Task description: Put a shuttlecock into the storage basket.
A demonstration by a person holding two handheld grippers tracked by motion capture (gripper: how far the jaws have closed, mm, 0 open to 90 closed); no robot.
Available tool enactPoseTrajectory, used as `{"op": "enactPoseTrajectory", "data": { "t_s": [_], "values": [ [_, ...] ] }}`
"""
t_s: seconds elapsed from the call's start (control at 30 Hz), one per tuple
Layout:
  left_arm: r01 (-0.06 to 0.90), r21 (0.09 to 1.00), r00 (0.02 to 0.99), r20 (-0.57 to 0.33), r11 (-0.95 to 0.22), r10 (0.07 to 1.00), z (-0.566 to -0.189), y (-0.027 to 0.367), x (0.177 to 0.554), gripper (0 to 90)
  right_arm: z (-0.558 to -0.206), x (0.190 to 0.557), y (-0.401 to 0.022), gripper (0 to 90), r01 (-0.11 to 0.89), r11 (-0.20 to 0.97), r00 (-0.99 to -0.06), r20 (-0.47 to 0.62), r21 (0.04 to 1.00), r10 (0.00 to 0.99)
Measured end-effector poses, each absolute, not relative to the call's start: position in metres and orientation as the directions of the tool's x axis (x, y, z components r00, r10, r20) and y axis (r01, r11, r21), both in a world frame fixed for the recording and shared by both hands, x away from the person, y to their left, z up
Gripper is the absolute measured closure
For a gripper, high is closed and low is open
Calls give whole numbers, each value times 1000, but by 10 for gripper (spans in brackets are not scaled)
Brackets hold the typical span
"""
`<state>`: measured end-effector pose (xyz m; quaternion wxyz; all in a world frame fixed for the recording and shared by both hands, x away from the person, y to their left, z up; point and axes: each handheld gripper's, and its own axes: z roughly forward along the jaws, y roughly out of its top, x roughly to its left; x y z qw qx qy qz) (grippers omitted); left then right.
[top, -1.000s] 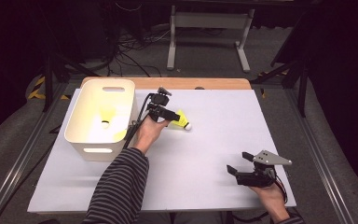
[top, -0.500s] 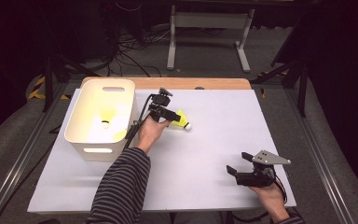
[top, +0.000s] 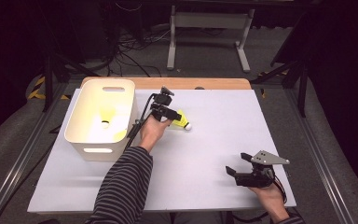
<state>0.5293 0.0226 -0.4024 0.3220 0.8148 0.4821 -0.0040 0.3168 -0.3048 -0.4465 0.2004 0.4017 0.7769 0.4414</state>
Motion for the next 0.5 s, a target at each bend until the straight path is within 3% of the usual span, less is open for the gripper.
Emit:
{"op": "enactPoseTrajectory", "data": {
  "t_s": [0.5],
  "values": [
    [788, 486, 556, -301, -377, 775, -408, 18, 529, 668, -446, 316, -305, 163, 444, 288, -597, 40, 848, 801]
  ]
}}
